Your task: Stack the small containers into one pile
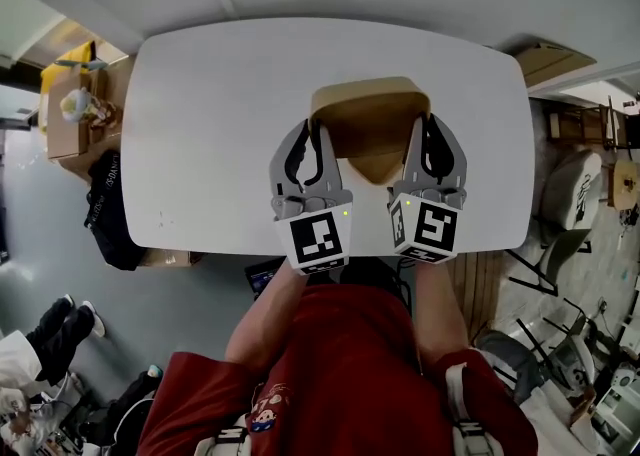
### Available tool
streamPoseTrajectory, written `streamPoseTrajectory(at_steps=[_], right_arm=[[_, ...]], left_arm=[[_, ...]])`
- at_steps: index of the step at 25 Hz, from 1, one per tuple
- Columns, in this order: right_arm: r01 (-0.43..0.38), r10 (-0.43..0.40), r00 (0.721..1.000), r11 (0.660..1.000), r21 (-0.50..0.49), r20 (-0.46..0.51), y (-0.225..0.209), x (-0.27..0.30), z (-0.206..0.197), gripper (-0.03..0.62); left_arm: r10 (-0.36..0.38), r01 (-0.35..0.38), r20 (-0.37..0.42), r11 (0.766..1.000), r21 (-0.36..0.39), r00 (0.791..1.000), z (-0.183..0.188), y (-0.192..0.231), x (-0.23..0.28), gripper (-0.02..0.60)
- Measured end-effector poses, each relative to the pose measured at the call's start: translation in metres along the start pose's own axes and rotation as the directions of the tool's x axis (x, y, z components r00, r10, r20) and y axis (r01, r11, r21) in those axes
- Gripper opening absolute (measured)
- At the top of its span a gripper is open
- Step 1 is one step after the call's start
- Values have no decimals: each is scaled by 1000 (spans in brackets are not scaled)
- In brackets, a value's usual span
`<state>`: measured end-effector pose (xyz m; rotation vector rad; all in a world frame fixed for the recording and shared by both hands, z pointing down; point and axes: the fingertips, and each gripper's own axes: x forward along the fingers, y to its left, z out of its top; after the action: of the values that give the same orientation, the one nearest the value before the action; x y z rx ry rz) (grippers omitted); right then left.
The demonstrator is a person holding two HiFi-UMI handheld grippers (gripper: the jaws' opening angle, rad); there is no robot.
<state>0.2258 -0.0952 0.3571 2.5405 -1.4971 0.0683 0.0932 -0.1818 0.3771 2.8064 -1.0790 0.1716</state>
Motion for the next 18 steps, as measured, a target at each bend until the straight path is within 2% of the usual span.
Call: streamPoseTrajectory(at_steps=[4,8,14,18], right_arm=[[-32,32,999,999,9,-4,-13,2,-6,25],[-100,101,995,995,18,-12,-29,7,-16,25],[-217,217,976,976,23,-14,-45,13,-26,25],[-287,287,958,958,15,-14,-55,12,-28,23]], left_arm=[[26,-26,-11,1000,8,1000,-3,-14,1,40],[97,-96,-25,995,10,995,-10,-30,3,40],[198,-197,-42,980,21,979,-18,-54,-5,41],[262,-262,-26,965,-8,965,-21,-69,-11,43]])
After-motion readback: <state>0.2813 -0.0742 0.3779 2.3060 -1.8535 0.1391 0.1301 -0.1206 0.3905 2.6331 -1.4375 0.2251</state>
